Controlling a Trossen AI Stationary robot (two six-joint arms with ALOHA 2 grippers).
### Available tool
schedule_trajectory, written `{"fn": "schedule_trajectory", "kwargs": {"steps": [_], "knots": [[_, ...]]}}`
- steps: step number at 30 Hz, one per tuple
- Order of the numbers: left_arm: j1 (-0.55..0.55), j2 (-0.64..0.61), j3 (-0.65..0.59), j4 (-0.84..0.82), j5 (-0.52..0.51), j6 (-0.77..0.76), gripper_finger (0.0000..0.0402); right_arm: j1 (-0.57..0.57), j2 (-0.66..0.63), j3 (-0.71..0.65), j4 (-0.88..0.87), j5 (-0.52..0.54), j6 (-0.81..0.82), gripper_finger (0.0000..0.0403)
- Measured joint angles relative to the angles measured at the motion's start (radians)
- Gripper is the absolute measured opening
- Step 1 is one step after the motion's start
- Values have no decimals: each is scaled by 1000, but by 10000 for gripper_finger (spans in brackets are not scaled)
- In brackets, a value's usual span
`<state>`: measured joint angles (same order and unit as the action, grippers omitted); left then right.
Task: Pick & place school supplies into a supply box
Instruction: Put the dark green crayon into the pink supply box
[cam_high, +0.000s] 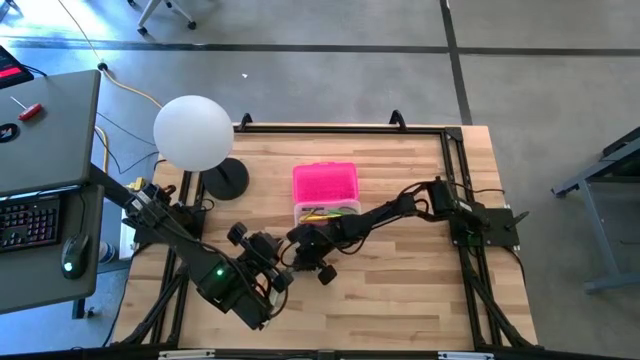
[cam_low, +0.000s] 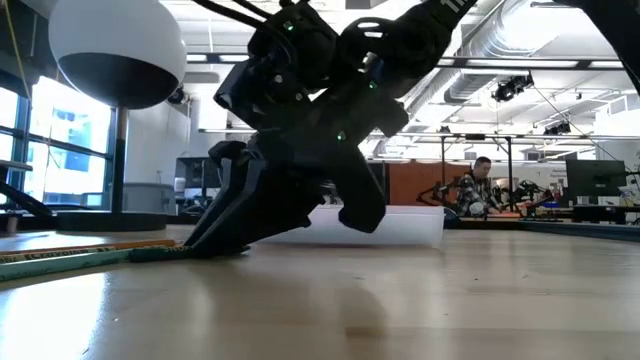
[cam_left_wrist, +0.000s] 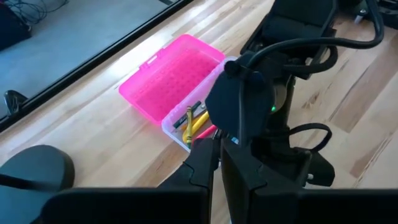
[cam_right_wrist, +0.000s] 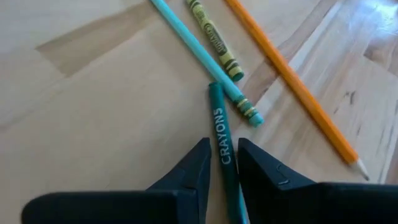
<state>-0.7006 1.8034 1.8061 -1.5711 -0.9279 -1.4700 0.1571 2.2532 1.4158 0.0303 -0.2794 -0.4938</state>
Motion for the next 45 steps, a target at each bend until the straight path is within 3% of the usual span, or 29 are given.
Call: {"fn": "schedule_trajectory", "kwargs": {"steps": [12, 24, 33, 36, 45], "knots": [[0, 0, 0, 0, 1, 0, 62, 29, 0, -5, 39, 45, 69, 30], [0, 0, -1, 0, 3, 0, 62, 29, 3, -5, 66, 19, 61, 5], [0, 0, -1, 0, 21, 3, 62, 59, -100, -10, -40, 57, 41, 5], [0, 0, -2, 0, 23, 3, 62, 67, -163, -6, -142, 148, 15, 3], [0, 0, -2, 0, 28, 1, 62, 48, -280, -7, -586, 591, 61, 3]]}}
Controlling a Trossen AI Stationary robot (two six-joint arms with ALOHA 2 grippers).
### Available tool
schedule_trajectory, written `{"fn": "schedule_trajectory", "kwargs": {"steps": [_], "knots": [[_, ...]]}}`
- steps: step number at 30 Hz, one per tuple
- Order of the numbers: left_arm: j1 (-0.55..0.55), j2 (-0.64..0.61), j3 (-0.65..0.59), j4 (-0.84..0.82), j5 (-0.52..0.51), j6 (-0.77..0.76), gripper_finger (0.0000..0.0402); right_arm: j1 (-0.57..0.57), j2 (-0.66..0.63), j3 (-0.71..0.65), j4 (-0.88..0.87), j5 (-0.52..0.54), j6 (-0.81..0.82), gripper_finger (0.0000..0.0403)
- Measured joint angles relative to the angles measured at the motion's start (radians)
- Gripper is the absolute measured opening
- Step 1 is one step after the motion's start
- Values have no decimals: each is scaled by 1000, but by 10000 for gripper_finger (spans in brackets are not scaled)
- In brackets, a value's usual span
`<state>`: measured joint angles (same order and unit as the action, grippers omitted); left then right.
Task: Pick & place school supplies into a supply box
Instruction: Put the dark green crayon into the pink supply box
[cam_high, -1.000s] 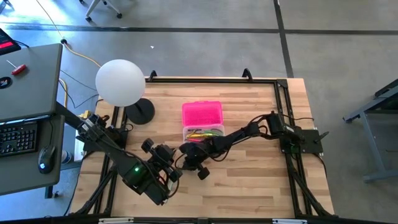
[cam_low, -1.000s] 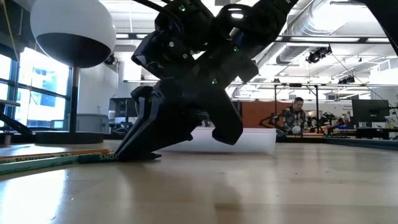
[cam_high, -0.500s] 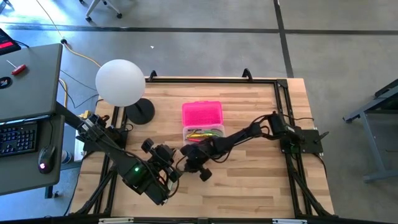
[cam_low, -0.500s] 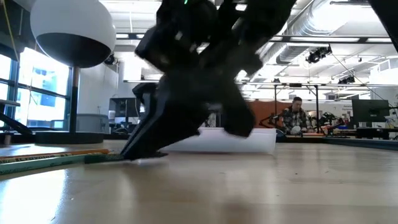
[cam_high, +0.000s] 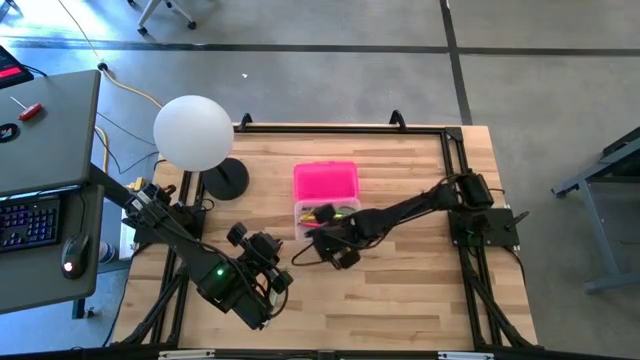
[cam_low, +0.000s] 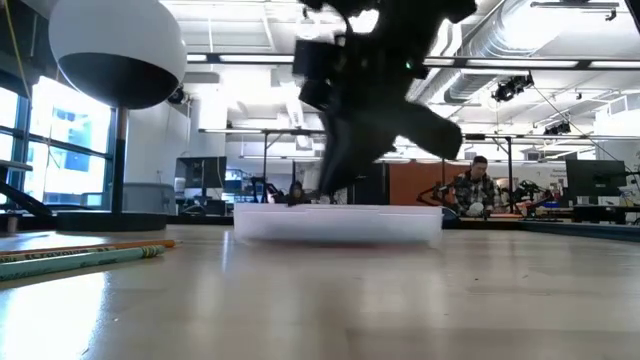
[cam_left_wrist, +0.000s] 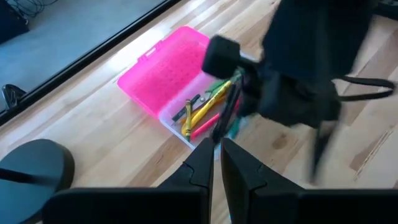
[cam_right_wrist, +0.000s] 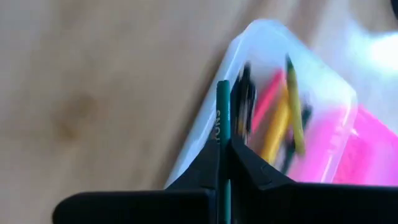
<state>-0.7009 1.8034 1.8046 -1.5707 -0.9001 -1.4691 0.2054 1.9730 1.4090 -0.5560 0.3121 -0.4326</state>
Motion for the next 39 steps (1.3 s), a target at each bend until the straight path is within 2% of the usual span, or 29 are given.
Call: {"fn": "schedule_trajectory", "kwargs": {"steps": [4, 8, 13, 19, 21, 24, 26, 33, 39], "knots": [[0, 0, 0, 0, 0, 0, 62, -45, -2, 0, -51, 57, 46, 4], [0, 0, 0, 0, 3, 0, 62, -85, -2, 0, -15, -16, 55, 6], [0, 0, 0, 0, 29, 3, 62, -94, -25, 0, 53, -80, -18, 3], [0, 0, 0, 0, 29, 6, 62, -129, -38, 1, 144, 26, -38, 10], [0, 0, 0, 0, 29, 6, 62, -166, -33, 1, 151, -12, -6, 9], [0, 0, 0, 0, 29, 6, 62, -221, -23, -15, 160, -123, 78, 7], [0, 0, 0, 0, 29, 6, 62, -246, -22, -57, 209, -141, 113, 6], [0, 0, 0, 0, 29, 8, 62, -265, -22, -218, 377, -96, 116, 20], [0, 0, 0, 0, 26, 7, 62, -238, -22, -243, 404, 0, 110, 53]]}}
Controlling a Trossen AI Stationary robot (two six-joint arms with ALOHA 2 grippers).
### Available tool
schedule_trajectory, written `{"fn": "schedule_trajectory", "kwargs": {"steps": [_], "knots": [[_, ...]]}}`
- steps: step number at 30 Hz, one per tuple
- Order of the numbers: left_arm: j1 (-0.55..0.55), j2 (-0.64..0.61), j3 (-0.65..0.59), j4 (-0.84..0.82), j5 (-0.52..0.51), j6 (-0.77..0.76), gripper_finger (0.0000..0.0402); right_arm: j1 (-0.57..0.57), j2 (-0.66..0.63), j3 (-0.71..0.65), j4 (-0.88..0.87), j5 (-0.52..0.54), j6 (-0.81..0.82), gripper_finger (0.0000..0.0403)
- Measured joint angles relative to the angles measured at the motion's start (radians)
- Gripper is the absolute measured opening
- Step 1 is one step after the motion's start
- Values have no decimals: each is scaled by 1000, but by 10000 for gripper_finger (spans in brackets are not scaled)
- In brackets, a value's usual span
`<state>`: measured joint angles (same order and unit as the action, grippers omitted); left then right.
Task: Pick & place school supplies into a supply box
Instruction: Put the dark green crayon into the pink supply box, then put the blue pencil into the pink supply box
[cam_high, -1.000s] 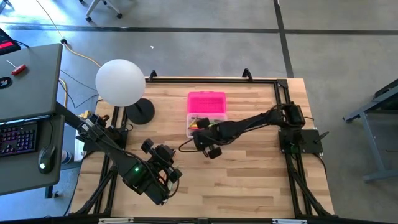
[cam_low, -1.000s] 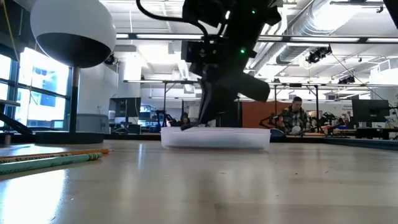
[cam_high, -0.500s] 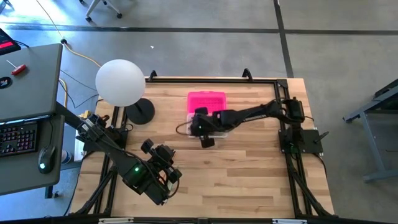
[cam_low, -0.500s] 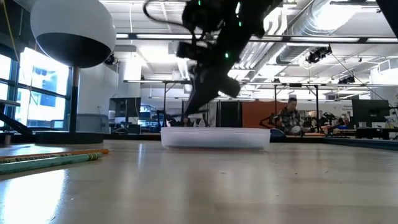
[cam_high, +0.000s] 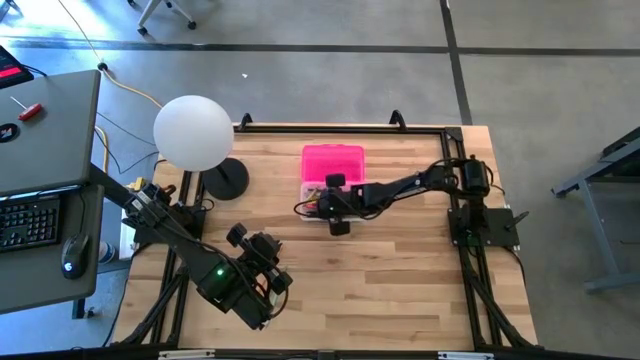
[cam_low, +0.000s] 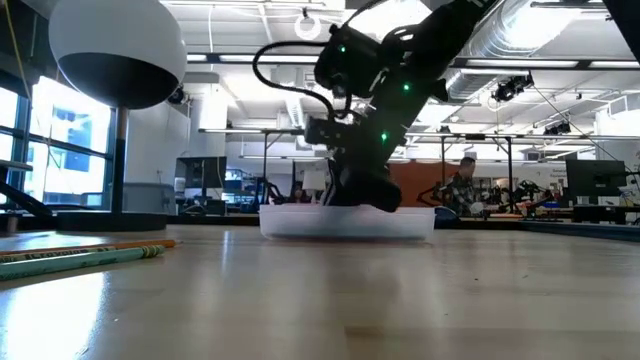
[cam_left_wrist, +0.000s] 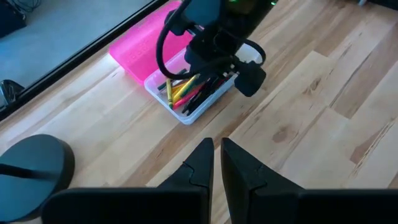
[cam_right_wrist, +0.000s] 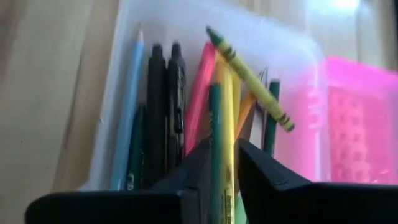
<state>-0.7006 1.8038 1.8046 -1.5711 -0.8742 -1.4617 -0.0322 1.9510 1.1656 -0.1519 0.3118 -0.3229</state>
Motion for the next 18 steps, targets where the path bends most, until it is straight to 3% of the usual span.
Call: {"fn": "schedule_trajectory", "kwargs": {"steps": [9, 11, 13, 18], "knots": [[0, 0, 1, 0, -8, -1, 62, 84, -56, 0, 56, 103, -113, 94], [0, 0, 1, 0, -8, -1, 62, 108, -80, 0, 87, 82, -121, 97], [0, 0, 1, 0, -11, -5, 62, 126, -96, 0, 128, -22, -108, 98], [0, 0, 1, 0, -29, -9, 62, 152, -84, 0, 303, -412, -21, 98]]}}
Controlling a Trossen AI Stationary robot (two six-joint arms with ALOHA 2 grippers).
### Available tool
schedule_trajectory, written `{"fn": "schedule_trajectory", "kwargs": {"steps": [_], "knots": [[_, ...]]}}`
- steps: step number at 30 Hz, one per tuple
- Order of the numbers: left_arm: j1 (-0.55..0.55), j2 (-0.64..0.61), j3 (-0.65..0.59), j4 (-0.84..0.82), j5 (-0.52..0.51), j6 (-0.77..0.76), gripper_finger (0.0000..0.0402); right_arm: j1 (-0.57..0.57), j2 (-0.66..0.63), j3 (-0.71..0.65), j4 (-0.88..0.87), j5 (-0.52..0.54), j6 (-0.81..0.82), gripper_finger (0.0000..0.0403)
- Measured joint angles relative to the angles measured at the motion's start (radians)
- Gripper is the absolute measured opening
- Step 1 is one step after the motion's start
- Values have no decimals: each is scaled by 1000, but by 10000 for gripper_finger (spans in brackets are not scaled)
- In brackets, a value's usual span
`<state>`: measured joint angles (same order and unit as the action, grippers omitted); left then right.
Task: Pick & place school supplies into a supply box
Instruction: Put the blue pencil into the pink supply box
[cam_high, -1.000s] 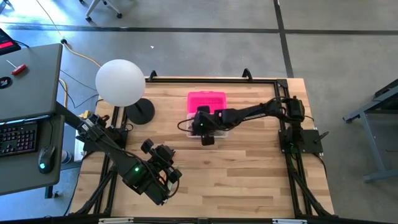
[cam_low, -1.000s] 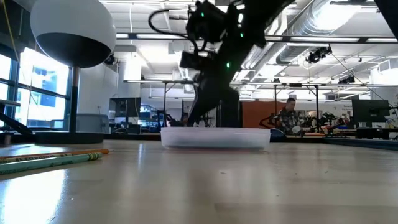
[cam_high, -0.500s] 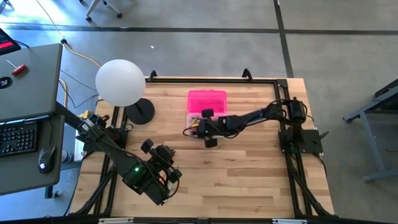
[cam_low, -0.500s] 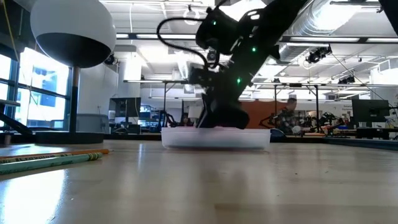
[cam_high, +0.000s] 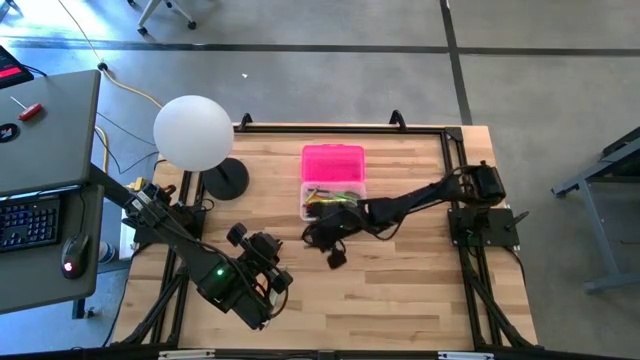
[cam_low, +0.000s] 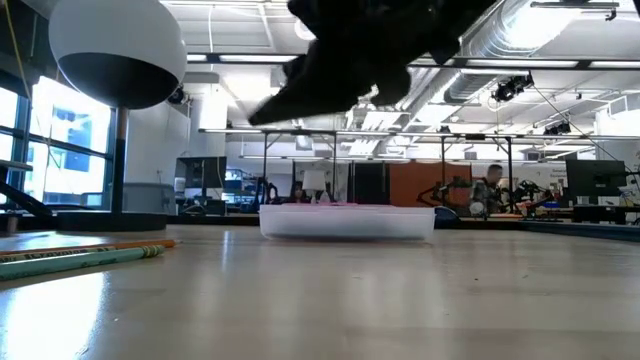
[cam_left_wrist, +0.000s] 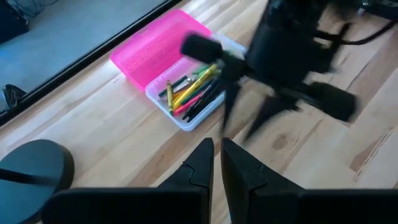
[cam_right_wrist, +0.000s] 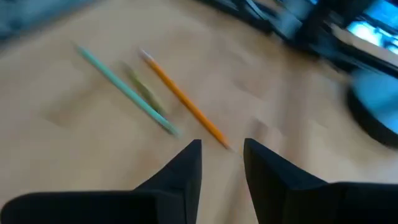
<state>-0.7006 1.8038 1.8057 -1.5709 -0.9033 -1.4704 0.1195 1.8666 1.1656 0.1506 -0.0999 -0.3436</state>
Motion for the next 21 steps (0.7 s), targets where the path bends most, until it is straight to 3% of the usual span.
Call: {"fn": "schedule_trajectory", "kwargs": {"steps": [5, 10, 16, 21], "knots": [[0, 0, 0, 0, -1, 0, 62, 46, 78, -4, 215, -190, 4, 99], [0, 0, 0, 0, -1, 0, 62, 110, 194, 1, 400, -210, -68, 99], [0, 0, 0, 1, 2, 0, 62, 127, 284, 79, 388, -256, -152, 99], [0, 0, 0, 1, 1, 0, 62, 110, 339, 236, 169, -245, -154, 99]]}}
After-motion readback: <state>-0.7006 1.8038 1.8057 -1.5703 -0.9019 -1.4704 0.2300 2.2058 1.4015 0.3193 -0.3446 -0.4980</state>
